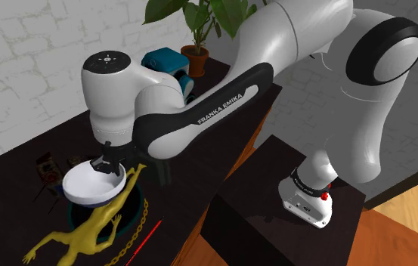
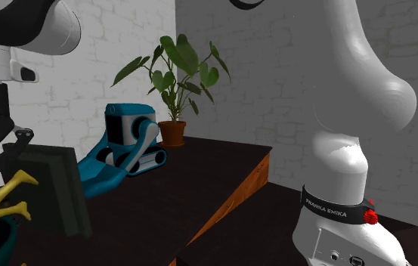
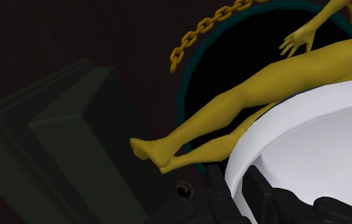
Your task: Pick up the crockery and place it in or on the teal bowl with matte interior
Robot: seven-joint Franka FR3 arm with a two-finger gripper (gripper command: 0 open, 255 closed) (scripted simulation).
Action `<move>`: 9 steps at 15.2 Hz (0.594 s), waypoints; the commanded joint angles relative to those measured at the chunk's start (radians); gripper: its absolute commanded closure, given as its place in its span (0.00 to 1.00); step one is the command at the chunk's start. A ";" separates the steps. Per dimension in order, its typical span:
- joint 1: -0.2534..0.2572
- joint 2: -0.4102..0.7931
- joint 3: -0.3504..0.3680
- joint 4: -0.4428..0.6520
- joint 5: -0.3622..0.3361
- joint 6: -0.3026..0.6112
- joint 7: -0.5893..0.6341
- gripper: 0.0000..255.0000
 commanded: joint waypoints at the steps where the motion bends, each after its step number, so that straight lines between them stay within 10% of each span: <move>1: 0.005 0.015 0.004 -0.014 0.002 -0.004 0.000 0.00; 9: -0.004 -0.040 0.016 0.017 0.031 -0.086 -0.021 0.00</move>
